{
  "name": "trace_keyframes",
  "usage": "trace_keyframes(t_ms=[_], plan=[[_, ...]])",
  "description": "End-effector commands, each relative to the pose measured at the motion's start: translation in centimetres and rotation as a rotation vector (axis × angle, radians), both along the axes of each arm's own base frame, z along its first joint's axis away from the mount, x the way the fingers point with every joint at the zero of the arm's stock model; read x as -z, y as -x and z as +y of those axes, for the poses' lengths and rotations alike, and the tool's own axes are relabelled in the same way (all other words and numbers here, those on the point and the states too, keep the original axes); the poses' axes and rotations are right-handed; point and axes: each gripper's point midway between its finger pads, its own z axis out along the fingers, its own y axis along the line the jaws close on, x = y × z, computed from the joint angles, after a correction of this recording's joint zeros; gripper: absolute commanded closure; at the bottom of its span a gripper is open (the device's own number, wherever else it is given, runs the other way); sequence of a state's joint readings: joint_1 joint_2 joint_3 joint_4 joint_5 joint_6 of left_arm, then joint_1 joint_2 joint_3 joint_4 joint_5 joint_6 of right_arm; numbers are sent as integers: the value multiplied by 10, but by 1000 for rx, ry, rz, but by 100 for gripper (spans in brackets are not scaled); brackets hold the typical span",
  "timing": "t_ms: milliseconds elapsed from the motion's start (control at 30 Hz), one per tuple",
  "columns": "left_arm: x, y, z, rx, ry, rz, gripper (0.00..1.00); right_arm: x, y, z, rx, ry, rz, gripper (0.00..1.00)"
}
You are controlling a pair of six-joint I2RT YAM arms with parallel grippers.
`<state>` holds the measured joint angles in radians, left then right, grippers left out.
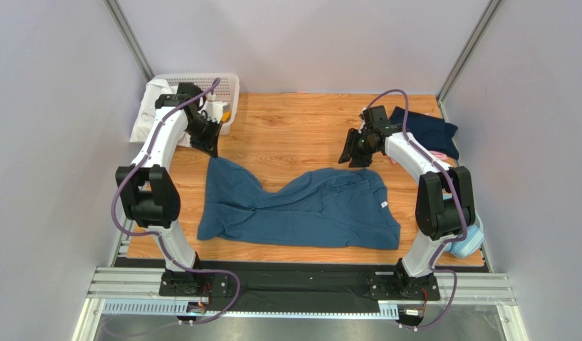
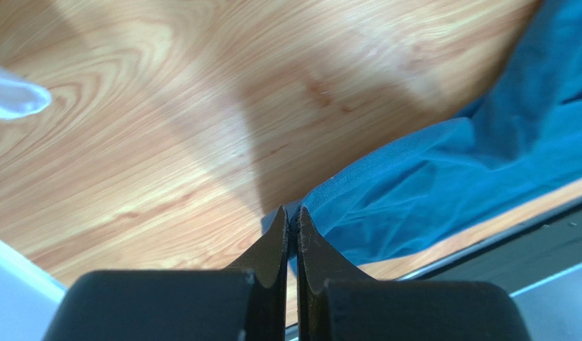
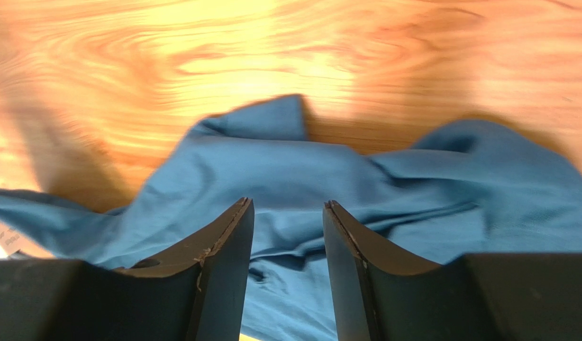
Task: Fold and stack the t-shirts
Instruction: Grap the side of the flattened tshirt furthest away from the robot with both arms
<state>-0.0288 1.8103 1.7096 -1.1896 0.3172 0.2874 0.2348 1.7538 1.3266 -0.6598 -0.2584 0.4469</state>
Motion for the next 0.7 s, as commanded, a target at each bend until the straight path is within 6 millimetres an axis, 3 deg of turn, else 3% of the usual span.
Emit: trace_keyframes(t_ms=[0,133,300,533,667], plan=[[13,-20,40,-43,-108,-40,100,21,9,-22,42,84,54,54],[16,-32,56,-79,-129,-49,100,33,21,-34,77,131,91,52],[20,-38,57,-89,-109,-32,100,42,23,-43,100,142,110,51],[23,-37,60,-104,-122,-36,100,42,4,-68,181,104,116,51],[20,-38,59,-98,-121,-42,100,53,-10,-70,198,36,146,51]])
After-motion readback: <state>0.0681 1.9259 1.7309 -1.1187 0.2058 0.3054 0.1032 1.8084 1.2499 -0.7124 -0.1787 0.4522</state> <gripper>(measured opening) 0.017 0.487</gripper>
